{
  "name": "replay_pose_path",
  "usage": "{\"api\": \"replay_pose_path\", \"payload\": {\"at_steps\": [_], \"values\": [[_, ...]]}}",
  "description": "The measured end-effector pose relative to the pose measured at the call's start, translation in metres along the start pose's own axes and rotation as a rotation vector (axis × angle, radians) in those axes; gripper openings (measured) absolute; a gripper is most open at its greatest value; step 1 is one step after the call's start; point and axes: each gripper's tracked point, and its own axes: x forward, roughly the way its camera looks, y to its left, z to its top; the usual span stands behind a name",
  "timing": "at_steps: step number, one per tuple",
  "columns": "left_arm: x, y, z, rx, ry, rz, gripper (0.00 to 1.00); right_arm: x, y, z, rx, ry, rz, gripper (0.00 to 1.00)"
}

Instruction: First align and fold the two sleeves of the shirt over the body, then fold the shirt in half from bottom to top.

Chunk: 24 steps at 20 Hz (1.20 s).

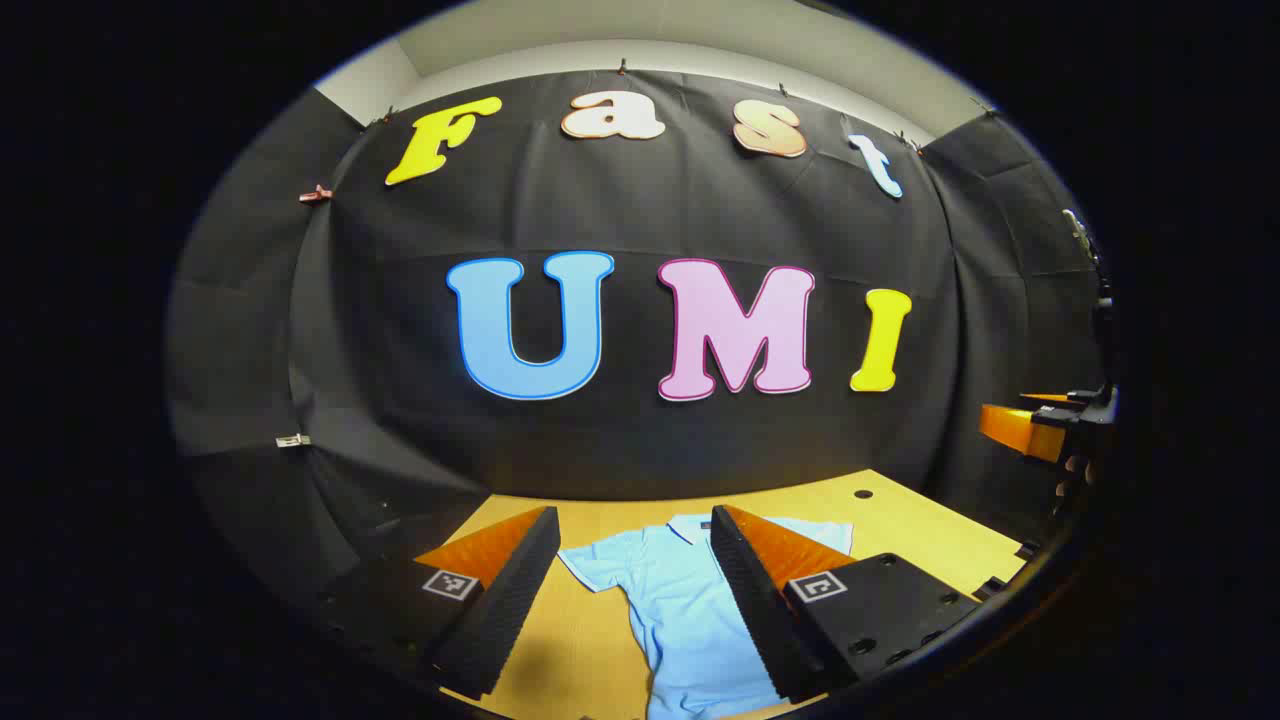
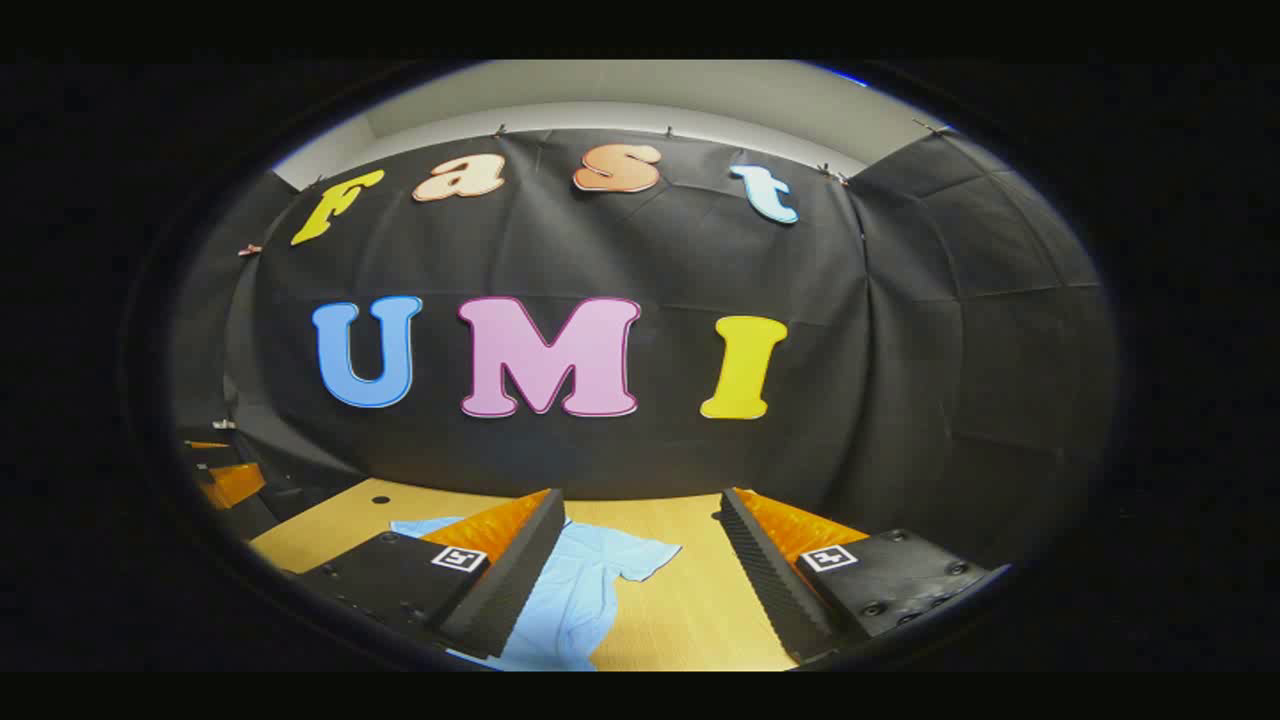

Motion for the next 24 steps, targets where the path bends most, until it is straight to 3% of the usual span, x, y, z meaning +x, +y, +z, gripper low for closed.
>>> {"api": "replay_pose_path", "payload": {"at_steps": [15,21,24], "values": [[0.017,-0.004,0.012,0.030,-0.027,-0.012,0.97,0.004,-0.005,-0.005,-0.022,0.014,-0.004,0.98],[0.025,0.014,0.005,0.007,0.017,0.025,0.97,0.040,-0.022,-0.015,-0.033,0.047,-0.027,0.98],[0.025,0.020,0.003,0.014,0.026,0.063,0.97,0.071,-0.019,-0.032,-0.054,0.089,0.006,0.98]]}}
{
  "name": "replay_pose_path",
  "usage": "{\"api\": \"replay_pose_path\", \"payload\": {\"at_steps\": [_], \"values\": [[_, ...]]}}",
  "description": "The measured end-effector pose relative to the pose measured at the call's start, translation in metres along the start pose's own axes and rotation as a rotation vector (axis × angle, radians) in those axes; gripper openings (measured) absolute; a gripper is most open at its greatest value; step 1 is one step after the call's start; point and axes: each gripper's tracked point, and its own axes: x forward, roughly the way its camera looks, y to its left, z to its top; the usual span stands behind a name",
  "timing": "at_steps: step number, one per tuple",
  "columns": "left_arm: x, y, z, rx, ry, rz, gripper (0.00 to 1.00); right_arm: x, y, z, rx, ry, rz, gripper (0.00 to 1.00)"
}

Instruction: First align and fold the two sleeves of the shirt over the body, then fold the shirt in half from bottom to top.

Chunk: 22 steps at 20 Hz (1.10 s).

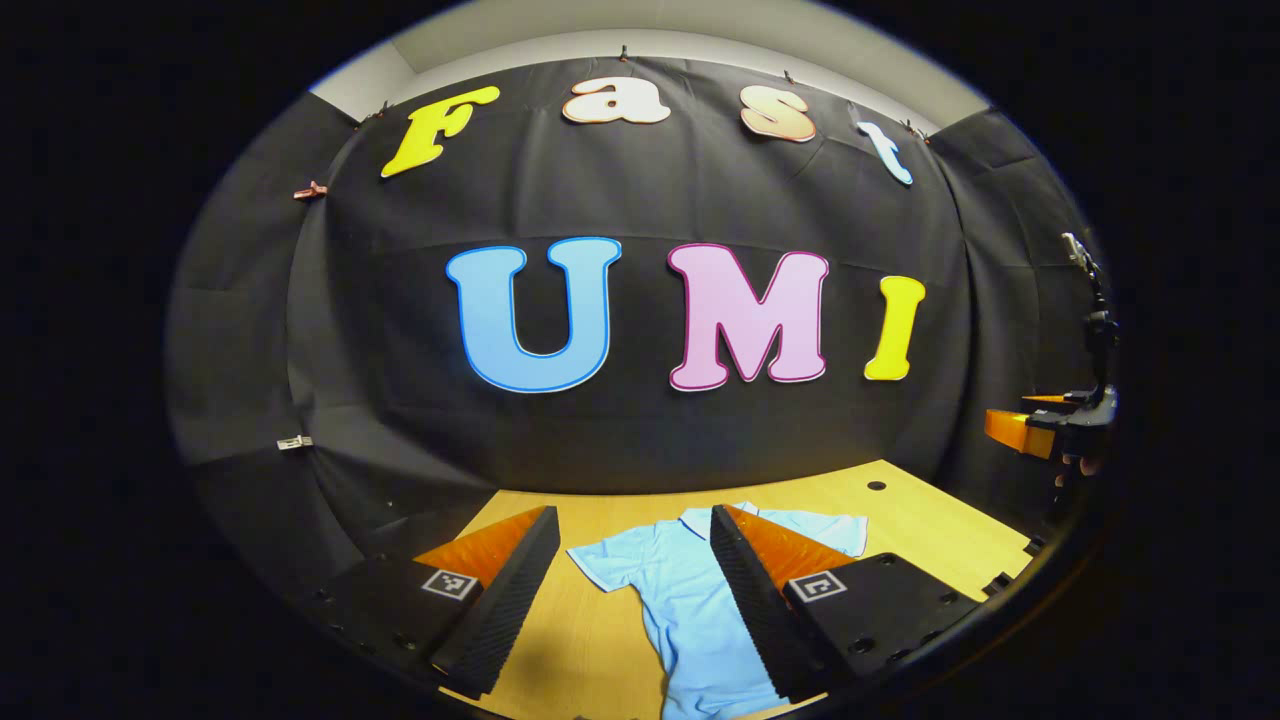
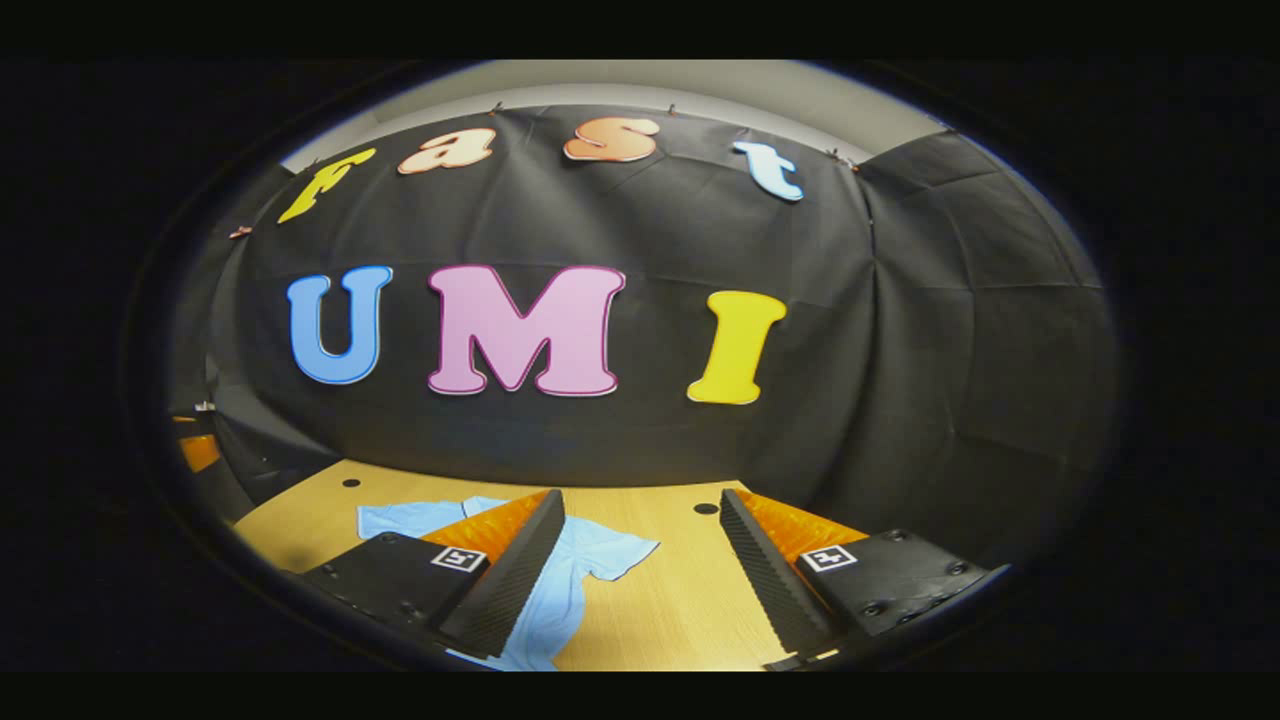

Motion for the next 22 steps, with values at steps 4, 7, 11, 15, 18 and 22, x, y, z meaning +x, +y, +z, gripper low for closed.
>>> {"api": "replay_pose_path", "payload": {"at_steps": [4,7,11,15,18,22], "values": [[0.003,0.001,-0.008,-0.002,0.030,0.036,0.97,0.055,0.007,-0.027,-0.054,0.072,0.048,0.98],[0.013,-0.003,-0.019,-0.020,0.073,0.071,0.97,0.099,0.010,-0.052,-0.080,0.120,0.078,0.97],[0.023,-0.013,-0.034,-0.004,0.130,0.126,0.97,0.164,0.008,-0.102,-0.083,0.226,0.102,0.98],[0.035,-0.026,-0.049,-0.009,0.179,0.156,0.96,0.217,0.004,-0.175,-0.056,0.412,0.119,0.98],[0.048,-0.033,-0.069,-0.019,0.213,0.164,0.96,0.246,0.001,-0.226,-0.084,0.509,0.124,0.98],[0.060,-0.040,-0.092,-0.033,0.250,0.153,0.95,0.278,-0.005,-0.283,-0.086,0.627,0.094,0.99]]}}
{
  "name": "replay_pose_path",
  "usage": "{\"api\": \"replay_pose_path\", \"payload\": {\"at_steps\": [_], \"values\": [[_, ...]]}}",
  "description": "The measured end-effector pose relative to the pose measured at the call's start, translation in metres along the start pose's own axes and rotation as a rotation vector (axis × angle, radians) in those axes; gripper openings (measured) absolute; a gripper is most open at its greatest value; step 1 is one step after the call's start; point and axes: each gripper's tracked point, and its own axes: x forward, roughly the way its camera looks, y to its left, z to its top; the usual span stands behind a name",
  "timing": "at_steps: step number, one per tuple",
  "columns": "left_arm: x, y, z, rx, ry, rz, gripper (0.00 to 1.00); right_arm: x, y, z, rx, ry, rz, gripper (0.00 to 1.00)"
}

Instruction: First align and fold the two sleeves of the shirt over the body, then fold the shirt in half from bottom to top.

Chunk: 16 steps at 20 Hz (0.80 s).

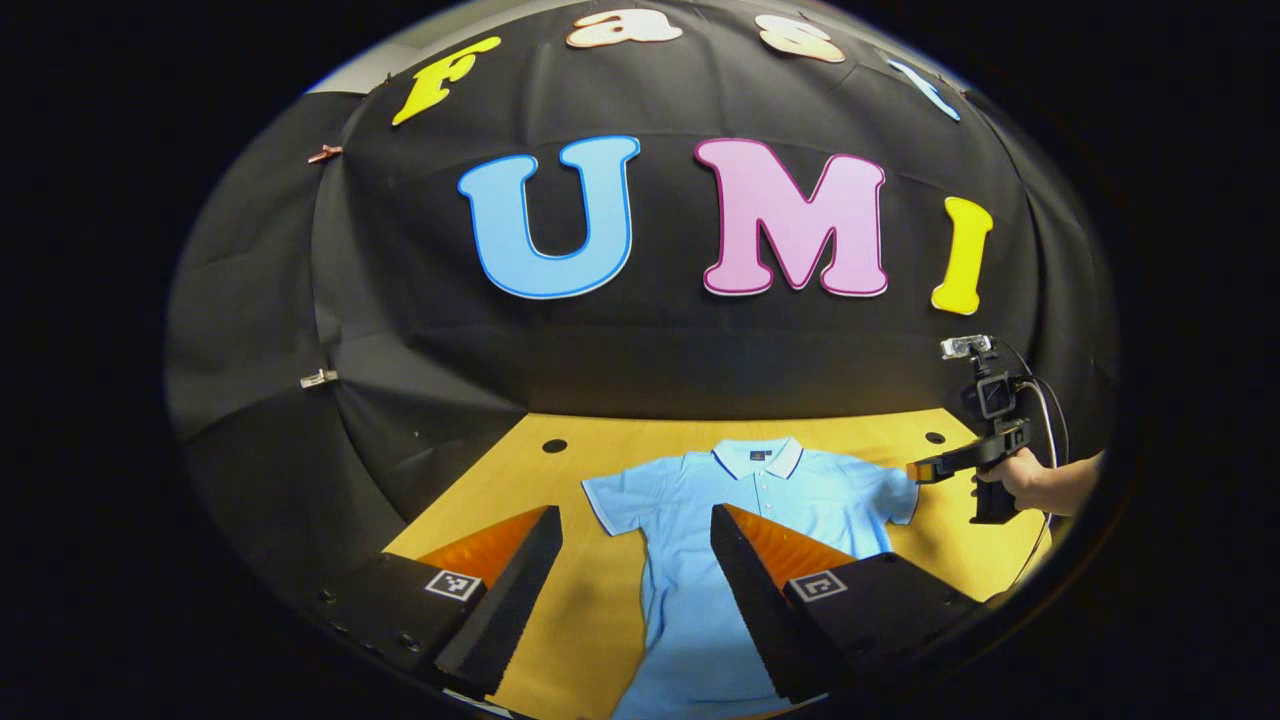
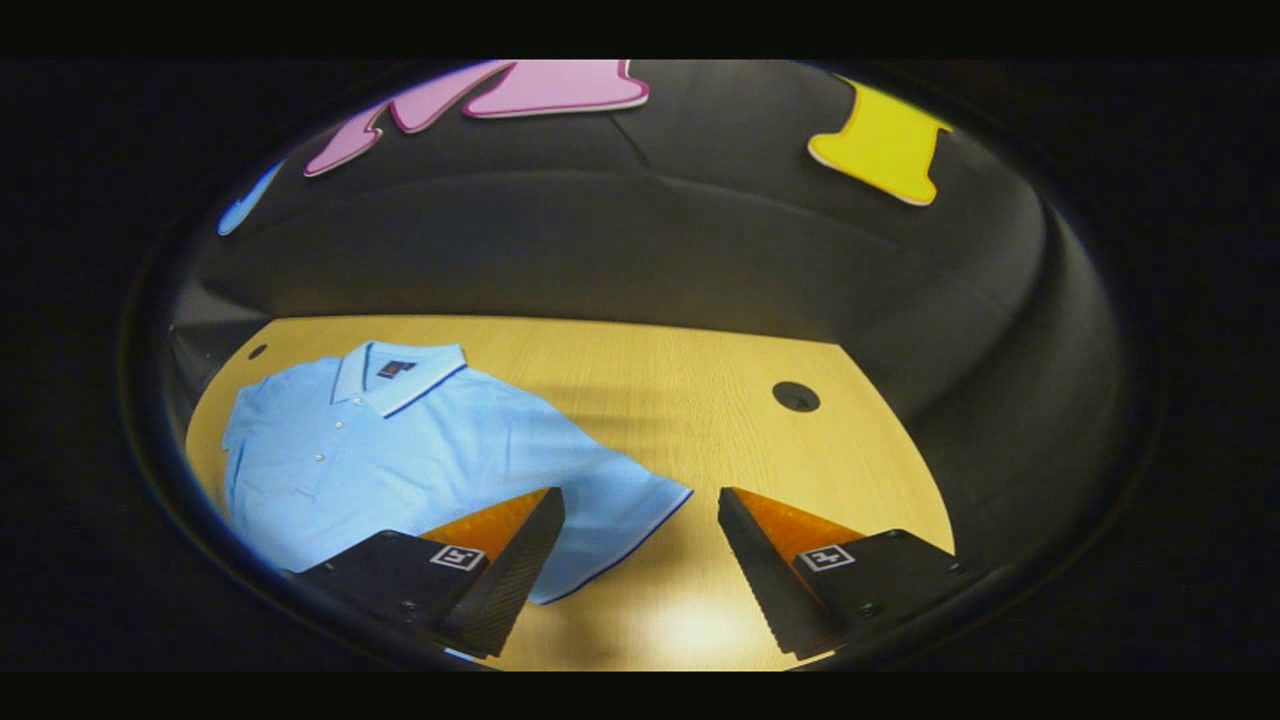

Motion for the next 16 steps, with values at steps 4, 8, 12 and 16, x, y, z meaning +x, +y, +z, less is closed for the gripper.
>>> {"api": "replay_pose_path", "payload": {"at_steps": [4,8,12,16], "values": [[0.013,-0.004,-0.005,0.005,0.009,-0.011,0.96,0.033,-0.006,-0.015,-0.025,0.058,-0.005,0.95],[0.022,-0.014,-0.003,0.011,0.005,-0.034,0.96,0.039,0.003,-0.015,0.037,0.074,0.033,0.94],[0.024,-0.020,0.000,0.015,-0.002,-0.043,0.96,0.041,0.012,-0.017,0.074,0.077,0.094,0.66],[0.022,-0.016,-0.005,0.011,0.003,-0.030,0.96,0.039,0.019,-0.015,0.066,0.067,0.126,0.31]]}}
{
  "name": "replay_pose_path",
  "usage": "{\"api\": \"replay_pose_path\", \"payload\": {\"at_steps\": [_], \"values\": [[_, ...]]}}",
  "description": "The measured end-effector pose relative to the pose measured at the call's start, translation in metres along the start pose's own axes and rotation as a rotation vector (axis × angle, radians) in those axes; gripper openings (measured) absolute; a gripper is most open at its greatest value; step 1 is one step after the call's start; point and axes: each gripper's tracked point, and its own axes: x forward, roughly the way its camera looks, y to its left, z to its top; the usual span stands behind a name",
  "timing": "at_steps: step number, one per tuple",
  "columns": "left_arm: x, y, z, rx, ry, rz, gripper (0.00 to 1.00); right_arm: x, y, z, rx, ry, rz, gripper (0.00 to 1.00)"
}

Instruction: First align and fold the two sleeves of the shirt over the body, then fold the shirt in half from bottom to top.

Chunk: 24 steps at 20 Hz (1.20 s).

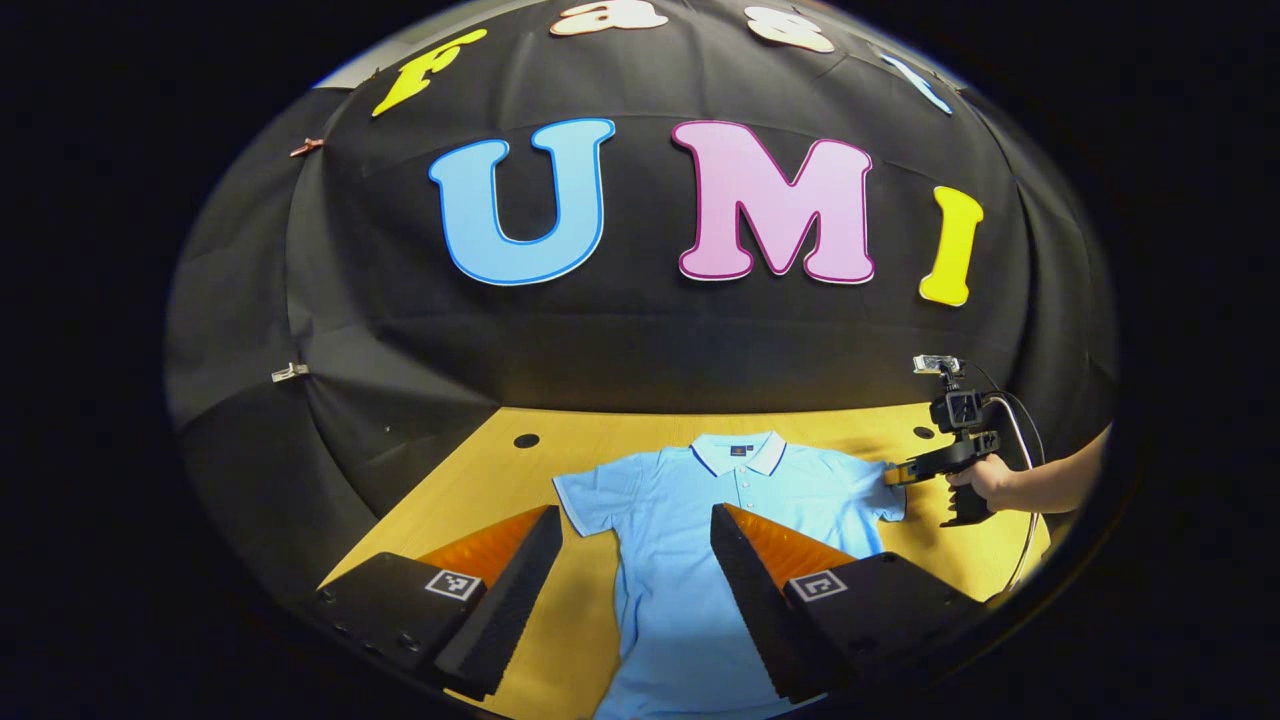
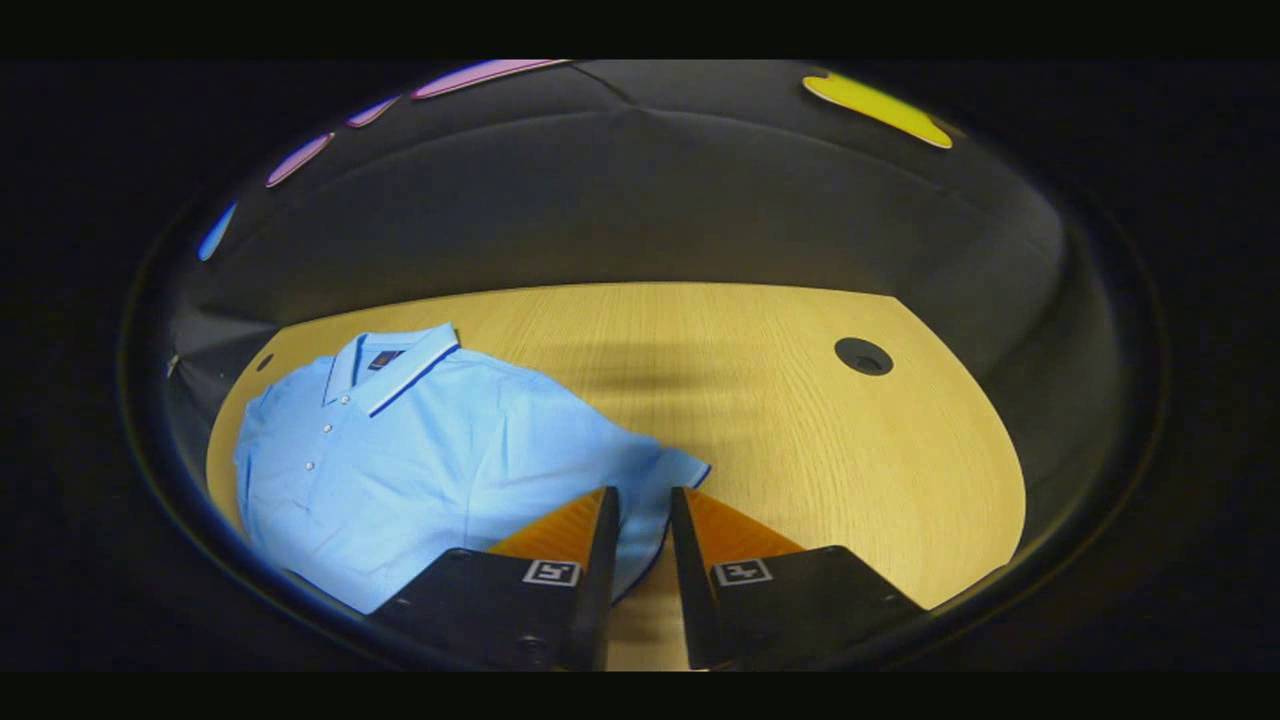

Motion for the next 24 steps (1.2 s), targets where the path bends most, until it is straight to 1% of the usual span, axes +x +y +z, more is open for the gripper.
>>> {"api": "replay_pose_path", "payload": {"at_steps": [2,3,4,6,7,9,10,11,12,13,14,15,16,17,18,19,21,23,24], "values": [[-0.002,0.005,-0.004,-0.008,0.008,0.013,0.96,0.000,0.001,0.001,0.011,-0.003,-0.007,0.17],[-0.004,0.008,-0.008,-0.012,0.013,0.021,0.96,0.000,0.002,0.002,0.014,-0.006,-0.001,0.17],[-0.005,0.010,-0.010,-0.016,0.018,0.028,0.96,-0.002,0.002,0.002,0.028,-0.006,-0.005,0.11],[-0.009,0.015,-0.013,-0.019,0.022,0.043,0.96,-0.004,0.006,0.002,0.006,-0.013,-0.004,0.00],[-0.011,0.020,-0.015,-0.020,0.022,0.052,0.96,-0.008,0.011,0.006,-0.018,-0.029,0.003,0.05],[-0.015,0.025,-0.015,-0.024,0.019,0.064,0.96,-0.018,0.023,0.019,-0.055,-0.067,0.015,0.05],[-0.016,0.028,-0.015,-0.026,0.016,0.071,0.96,-0.025,0.032,0.028,-0.068,-0.093,0.023,0.00],[-0.017,0.032,-0.016,-0.028,0.014,0.078,0.96,-0.030,0.041,0.037,-0.084,-0.116,0.029,0.00],[-0.019,0.036,-0.015,-0.032,0.013,0.087,0.96,-0.035,0.052,0.043,-0.096,-0.130,0.040,0.05],[-0.021,0.039,-0.017,-0.039,0.013,0.093,0.96,-0.040,0.065,0.049,-0.101,-0.137,0.054,0.00],[-0.022,0.042,-0.018,-0.048,0.014,0.098,0.96,-0.044,0.080,0.057,-0.104,-0.150,0.072,0.05],[-0.023,0.045,-0.020,-0.056,0.016,0.104,0.96,-0.047,0.095,0.062,-0.111,-0.157,0.092,0.07],[-0.025,0.048,-0.021,-0.064,0.019,0.111,0.96,-0.048,0.109,0.068,-0.127,-0.166,0.104,0.05],[-0.028,0.052,-0.024,-0.068,0.021,0.117,0.96,-0.047,0.124,0.072,-0.150,-0.175,0.115,0.05],[-0.030,0.055,-0.024,-0.072,0.022,0.125,0.96,-0.047,0.138,0.073,-0.172,-0.177,0.127,0.00],[-0.033,0.059,-0.026,-0.075,0.022,0.135,0.96,-0.047,0.154,0.074,-0.194,-0.177,0.142,0.00],[-0.039,0.067,-0.030,-0.082,0.026,0.157,0.96,-0.044,0.184,0.070,-0.237,-0.168,0.163,0.03],[-0.044,0.074,-0.035,-0.094,0.028,0.175,0.96,-0.040,0.208,0.064,-0.267,-0.157,0.160,0.05],[-0.046,0.076,-0.036,-0.100,0.031,0.184,0.96,-0.041,0.230,0.055,-0.272,-0.147,0.207,0.10]]}}
